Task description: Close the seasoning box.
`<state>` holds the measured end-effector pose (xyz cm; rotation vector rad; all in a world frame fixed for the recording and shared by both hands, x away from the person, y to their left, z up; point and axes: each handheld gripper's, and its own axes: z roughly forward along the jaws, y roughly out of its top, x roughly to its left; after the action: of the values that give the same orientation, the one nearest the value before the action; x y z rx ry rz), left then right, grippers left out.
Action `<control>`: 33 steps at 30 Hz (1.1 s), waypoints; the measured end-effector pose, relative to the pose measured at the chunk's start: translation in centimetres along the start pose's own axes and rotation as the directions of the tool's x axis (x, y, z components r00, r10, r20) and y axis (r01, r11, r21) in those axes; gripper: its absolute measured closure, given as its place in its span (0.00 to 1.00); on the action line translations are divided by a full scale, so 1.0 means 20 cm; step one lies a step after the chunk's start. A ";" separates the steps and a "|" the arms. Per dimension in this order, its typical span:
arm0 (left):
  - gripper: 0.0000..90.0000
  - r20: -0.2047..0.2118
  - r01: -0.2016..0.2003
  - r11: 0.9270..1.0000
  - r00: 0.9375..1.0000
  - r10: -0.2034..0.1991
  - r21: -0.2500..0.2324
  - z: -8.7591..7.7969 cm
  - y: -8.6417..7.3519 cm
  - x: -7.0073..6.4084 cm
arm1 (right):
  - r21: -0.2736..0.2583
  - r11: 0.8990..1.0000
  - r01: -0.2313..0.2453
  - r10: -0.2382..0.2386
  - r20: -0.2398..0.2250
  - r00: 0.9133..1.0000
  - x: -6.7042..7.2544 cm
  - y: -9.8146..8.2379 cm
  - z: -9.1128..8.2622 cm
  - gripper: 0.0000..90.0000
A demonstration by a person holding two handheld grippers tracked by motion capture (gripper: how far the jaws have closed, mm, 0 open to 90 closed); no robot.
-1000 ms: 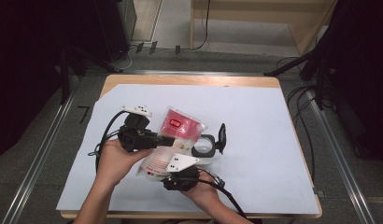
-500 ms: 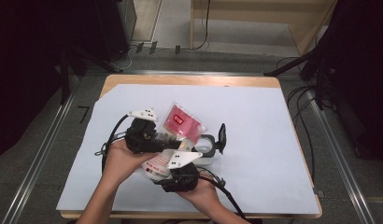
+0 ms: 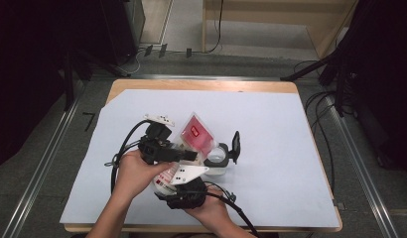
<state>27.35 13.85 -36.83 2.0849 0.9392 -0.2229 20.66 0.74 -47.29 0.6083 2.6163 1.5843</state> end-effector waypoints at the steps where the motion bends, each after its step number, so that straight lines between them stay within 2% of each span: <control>1: 0.74 0.008 0.005 1.000 1.000 -0.005 0.000 0.00 0.00 0.00 | -0.001 1.000 -0.001 0.001 0.009 1.000 0.00 0.00 0.00 0.66; 4: 0.71 0.003 0.000 1.000 1.000 0.000 -0.016 -0.02 0.00 -0.01 | -0.016 1.000 -0.017 0.018 0.009 1.000 -0.01 -0.01 -0.01 0.67; 7: 0.69 -0.006 0.004 1.000 1.000 -0.004 -0.024 -0.04 0.00 -0.01 | -0.020 0.997 -0.075 0.074 -0.029 0.997 -0.02 -0.02 -0.01 0.67; 8: 0.70 -0.007 0.003 1.000 1.000 -0.003 -0.026 -0.04 0.00 0.00 | -0.027 0.996 -0.081 0.080 -0.038 0.996 -0.03 -0.02 -0.01 0.67; 10: 0.70 0.001 0.009 0.999 1.000 -0.009 -0.039 -0.05 0.00 0.00 | -0.030 0.992 -0.121 0.117 -0.091 0.989 -0.03 -0.02 -0.01 0.66; 12: 0.73 -0.003 0.007 0.999 1.000 -0.007 -0.045 -0.06 0.00 -0.01 | -0.043 0.989 -0.141 0.135 -0.119 0.984 -0.03 -0.01 -0.02 0.64; 13: 0.74 -0.005 0.007 0.999 1.000 -0.008 -0.045 -0.05 0.00 -0.01 | -0.042 0.989 -0.139 0.133 -0.122 0.984 -0.02 -0.01 -0.01 0.62; 15: 0.76 -0.013 0.001 1.000 1.000 -0.002 -0.021 -0.04 0.00 -0.02 | -0.040 0.993 -0.108 0.103 -0.104 0.989 0.00 0.00 -0.01 0.61; 16: 0.76 -0.016 0.011 1.000 1.000 -0.011 -0.017 -0.03 0.01 -0.02 | -0.037 0.994 -0.103 0.100 -0.095 0.990 0.01 0.00 -0.01 0.61; 20: 0.76 -0.001 0.043 0.999 0.999 -0.043 -0.032 -0.02 0.02 -0.02 | -0.028 0.993 -0.112 0.110 -0.071 0.991 0.01 0.00 -0.01 0.63; 23: 0.74 0.005 0.044 0.998 0.999 -0.044 -0.038 -0.02 0.02 -0.02 | -0.024 0.994 -0.111 0.109 -0.065 0.992 0.00 0.01 -0.01 0.67; 26: 0.71 0.011 0.050 0.998 0.999 -0.049 -0.048 -0.04 0.02 -0.03 | -0.037 0.987 -0.156 0.153 -0.082 0.985 -0.01 0.01 -0.03 0.68; 30: 0.70 0.003 0.029 0.998 1.000 -0.028 -0.058 -0.08 0.03 -0.05 | -0.071 0.976 -0.207 0.199 -0.108 0.974 -0.02 0.02 -0.05 0.68; 33: 0.71 -0.003 0.034 0.998 0.999 -0.034 -0.051 -0.08 0.03 -0.06 | -0.077 0.974 -0.214 0.204 -0.119 0.972 -0.02 0.03 -0.06 0.67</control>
<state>26.72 14.23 -34.88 2.0250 0.9733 -0.2103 20.98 -0.18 -46.37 0.8381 2.6142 1.8327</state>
